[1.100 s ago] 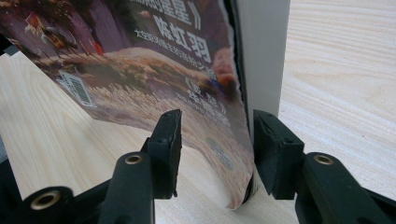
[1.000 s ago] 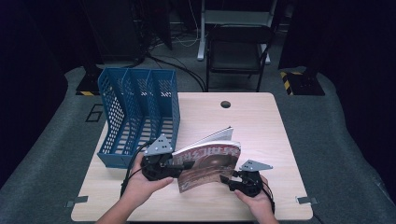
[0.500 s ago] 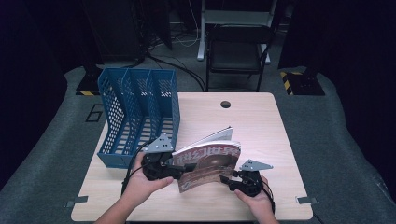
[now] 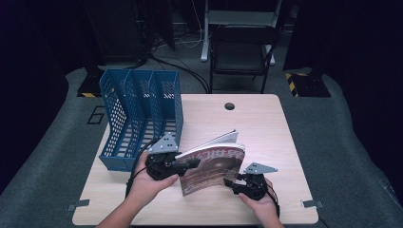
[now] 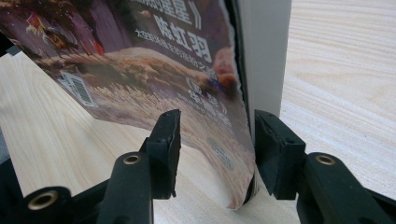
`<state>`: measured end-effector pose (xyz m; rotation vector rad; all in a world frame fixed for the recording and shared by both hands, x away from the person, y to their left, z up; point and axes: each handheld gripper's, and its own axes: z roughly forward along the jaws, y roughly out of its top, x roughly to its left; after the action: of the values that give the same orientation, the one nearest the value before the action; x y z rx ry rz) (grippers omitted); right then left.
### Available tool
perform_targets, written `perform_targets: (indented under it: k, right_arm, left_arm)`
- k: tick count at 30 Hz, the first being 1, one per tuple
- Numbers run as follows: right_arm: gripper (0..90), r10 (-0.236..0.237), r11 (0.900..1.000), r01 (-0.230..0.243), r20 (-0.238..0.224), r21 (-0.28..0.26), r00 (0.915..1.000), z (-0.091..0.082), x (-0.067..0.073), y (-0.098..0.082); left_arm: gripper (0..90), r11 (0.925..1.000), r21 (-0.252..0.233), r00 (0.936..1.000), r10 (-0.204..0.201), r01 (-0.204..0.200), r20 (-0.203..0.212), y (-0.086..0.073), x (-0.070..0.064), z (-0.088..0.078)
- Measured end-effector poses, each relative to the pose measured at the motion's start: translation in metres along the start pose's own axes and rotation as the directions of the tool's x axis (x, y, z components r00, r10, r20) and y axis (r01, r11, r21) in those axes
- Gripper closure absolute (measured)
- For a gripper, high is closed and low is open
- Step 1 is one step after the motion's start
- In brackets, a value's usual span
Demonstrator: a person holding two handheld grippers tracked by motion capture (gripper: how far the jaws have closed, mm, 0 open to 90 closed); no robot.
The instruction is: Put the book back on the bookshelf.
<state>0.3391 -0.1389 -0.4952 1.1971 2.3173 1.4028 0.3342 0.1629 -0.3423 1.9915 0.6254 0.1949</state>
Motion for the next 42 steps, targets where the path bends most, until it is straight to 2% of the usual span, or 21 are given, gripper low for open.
perform_targets:
  k: [7, 16, 23, 30, 33, 39, 42]
  right_arm:
    - [53.2, 0.004, 1.000, -0.004, -0.003, -0.002, 1.0000, 0.000, 0.000, 0.000]
    - [53.2, -0.004, 1.000, 0.004, -0.001, 0.002, 1.0000, 0.000, 0.000, 0.000]
    - [53.1, -0.001, 1.000, 0.001, -0.002, -0.003, 1.0000, 0.001, 0.000, 0.000]
    - [52.9, -0.003, 1.000, 0.003, -0.003, -0.003, 1.0000, 0.001, 0.000, 0.000]
    - [52.8, 0.001, 1.000, -0.001, 0.002, -0.006, 1.0000, 0.001, 0.001, 0.000]
    - [52.8, -0.002, 1.000, 0.002, -0.001, -0.004, 1.0000, 0.001, 0.000, 0.000]
    - [52.8, -0.002, 1.000, 0.002, -0.002, -0.003, 1.0000, 0.001, 0.000, 0.000]
  left_arm:
    - [75.4, 0.9999, 0.005, 0.9998, 0.012, -0.012, -0.017, 0.005, 0.001, 0.000]
    - [76.2, 1.0000, 0.006, 0.9999, 0.005, -0.005, -0.017, 0.009, 0.001, 0.001]
    - [75.9, 0.9996, 0.018, 0.9995, 0.021, -0.021, -0.021, 0.015, 0.000, 0.002]
    - [77.3, 0.9997, 0.017, 0.9996, 0.016, -0.015, -0.022, 0.017, 0.000, 0.004]
    - [81.1, 0.9995, 0.023, 0.9994, 0.024, -0.024, -0.024, 0.016, -0.001, 0.003]
    - [82.8, 0.9986, 0.025, 0.9982, 0.047, -0.046, -0.037, 0.017, -0.002, 0.004]
    - [83.1, 0.9987, 0.025, 0.9983, 0.046, -0.045, -0.037, 0.017, -0.003, 0.004]
